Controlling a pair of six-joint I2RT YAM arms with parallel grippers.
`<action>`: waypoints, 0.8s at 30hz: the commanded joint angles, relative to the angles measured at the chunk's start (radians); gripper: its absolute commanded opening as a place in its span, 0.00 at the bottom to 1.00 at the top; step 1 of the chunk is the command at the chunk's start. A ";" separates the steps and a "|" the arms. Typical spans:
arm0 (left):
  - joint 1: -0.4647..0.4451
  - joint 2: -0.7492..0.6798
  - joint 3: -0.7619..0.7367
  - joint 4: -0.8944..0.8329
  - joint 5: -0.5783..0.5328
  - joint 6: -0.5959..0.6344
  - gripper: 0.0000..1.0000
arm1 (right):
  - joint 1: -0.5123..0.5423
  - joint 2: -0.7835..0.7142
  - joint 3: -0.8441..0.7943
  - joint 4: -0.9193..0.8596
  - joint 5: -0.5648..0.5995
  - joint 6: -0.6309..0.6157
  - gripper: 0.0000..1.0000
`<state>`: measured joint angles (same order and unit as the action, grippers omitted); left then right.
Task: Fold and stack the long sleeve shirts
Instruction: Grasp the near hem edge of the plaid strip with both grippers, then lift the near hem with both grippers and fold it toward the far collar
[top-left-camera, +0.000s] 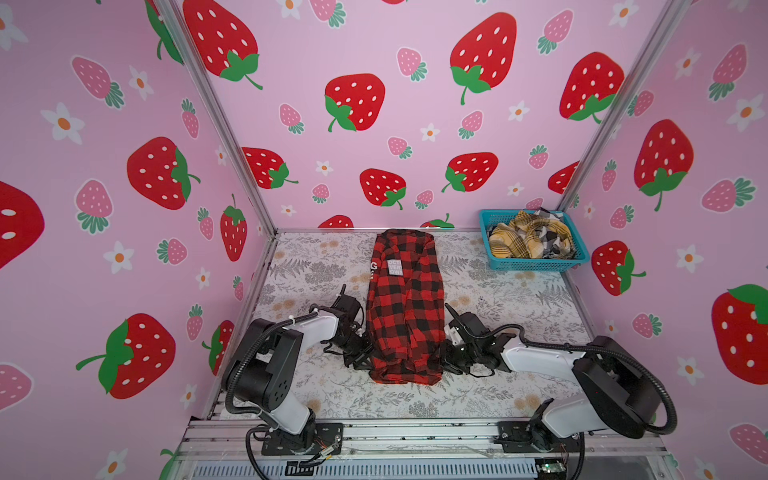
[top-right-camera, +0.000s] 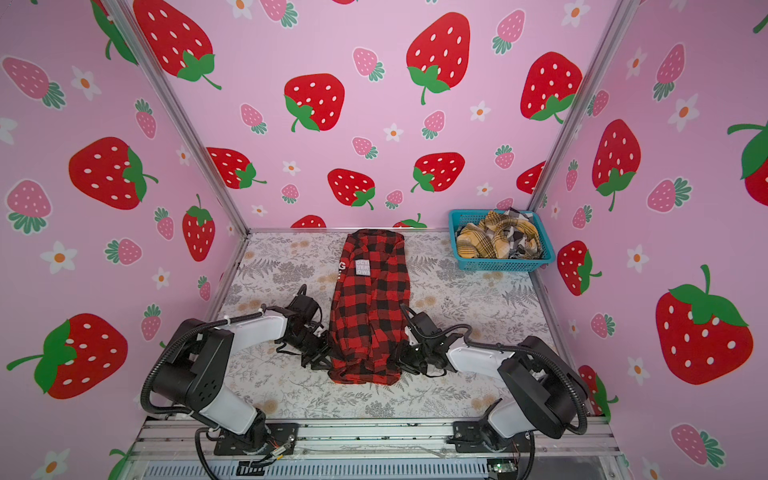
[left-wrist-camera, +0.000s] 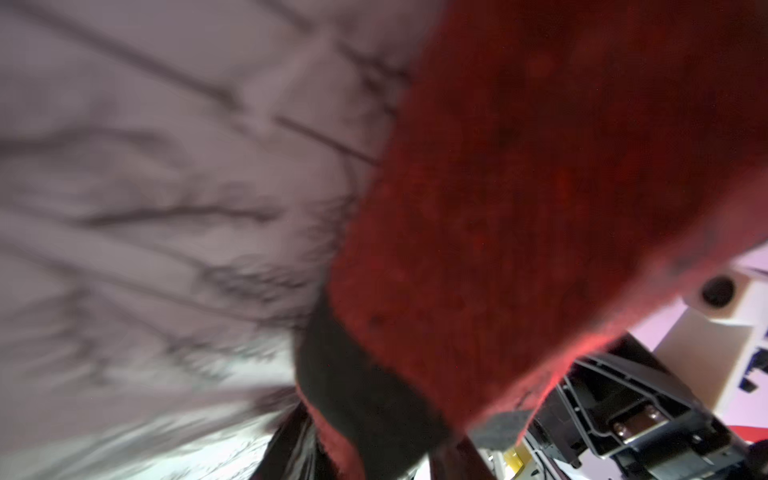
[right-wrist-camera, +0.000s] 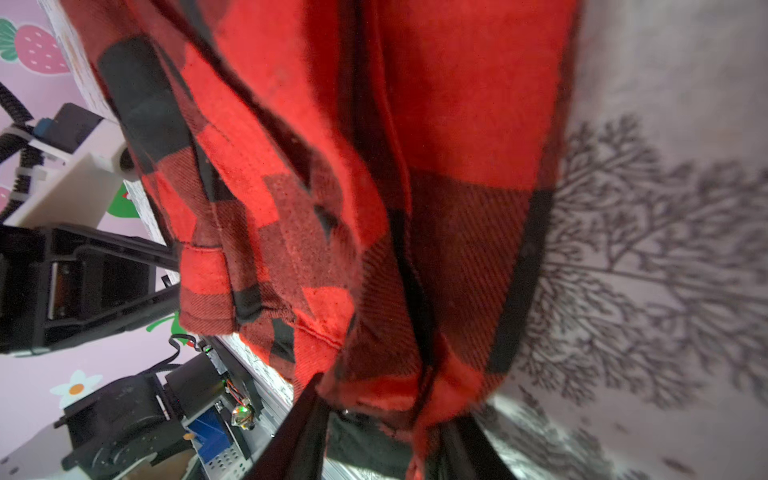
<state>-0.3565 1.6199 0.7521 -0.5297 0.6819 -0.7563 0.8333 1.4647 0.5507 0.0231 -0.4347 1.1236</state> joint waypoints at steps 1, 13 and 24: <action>-0.021 0.034 0.006 0.011 -0.069 0.013 0.37 | 0.004 0.025 0.006 -0.048 0.043 -0.002 0.34; -0.119 -0.047 -0.002 0.023 -0.029 -0.076 0.00 | 0.008 -0.110 0.024 -0.224 0.144 -0.034 0.02; -0.274 -0.237 -0.120 0.015 -0.035 -0.197 0.00 | 0.174 -0.395 -0.063 -0.449 0.215 0.101 0.00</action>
<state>-0.6197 1.4261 0.6659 -0.4908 0.6445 -0.8974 0.9783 1.1255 0.5243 -0.3126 -0.2642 1.1496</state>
